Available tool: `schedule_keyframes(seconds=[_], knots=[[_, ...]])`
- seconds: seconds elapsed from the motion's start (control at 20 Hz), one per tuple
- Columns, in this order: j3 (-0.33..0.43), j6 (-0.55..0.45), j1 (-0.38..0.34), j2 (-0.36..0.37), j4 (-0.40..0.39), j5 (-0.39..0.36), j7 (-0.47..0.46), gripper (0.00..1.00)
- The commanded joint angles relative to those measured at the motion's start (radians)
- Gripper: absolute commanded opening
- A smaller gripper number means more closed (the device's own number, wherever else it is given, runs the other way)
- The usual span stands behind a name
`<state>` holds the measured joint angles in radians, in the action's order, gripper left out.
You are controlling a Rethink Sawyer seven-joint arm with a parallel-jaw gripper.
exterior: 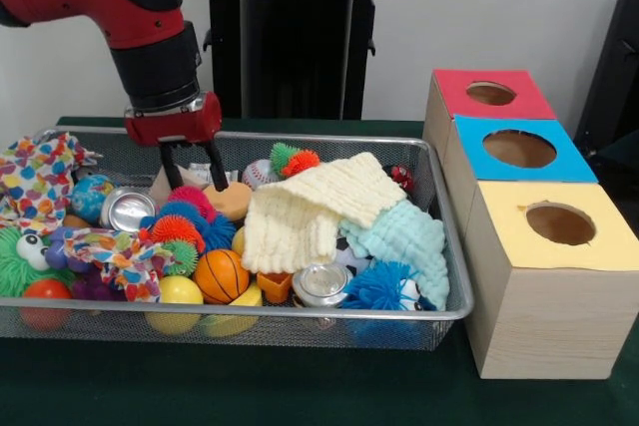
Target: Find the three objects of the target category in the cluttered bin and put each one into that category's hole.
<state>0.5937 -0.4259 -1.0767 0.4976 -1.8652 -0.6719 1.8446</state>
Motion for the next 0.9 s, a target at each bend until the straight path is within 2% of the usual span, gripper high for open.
schedule_keyframes(seconds=[0.05,0.15,0.25,0.35,0.45,0.55,0.65,0.8,0.9], knots=[[0.064,-0.062,-0.038,-0.116,-0.002,-0.132,-0.312,1.0],[0.076,-0.121,-0.024,-0.05,-0.019,-0.095,-0.293,1.0],[0.089,-0.196,0.028,0.067,-0.043,-0.038,-0.255,1.0],[0.101,-0.227,0.058,0.106,-0.03,-0.01,-0.235,1.0],[0.107,-0.234,0.054,0.067,0.004,-0.012,-0.25,1.0],[0.125,-0.199,0.033,0.023,0.028,-0.029,-0.265,1.0],[0.132,-0.218,0.021,0.038,0.026,-0.022,-0.272,1.0],[0.157,-0.268,0.02,0.175,-0.028,0.014,-0.243,1.0],[0.177,-0.252,0.016,0.224,-0.047,0.027,-0.216,1.0]])
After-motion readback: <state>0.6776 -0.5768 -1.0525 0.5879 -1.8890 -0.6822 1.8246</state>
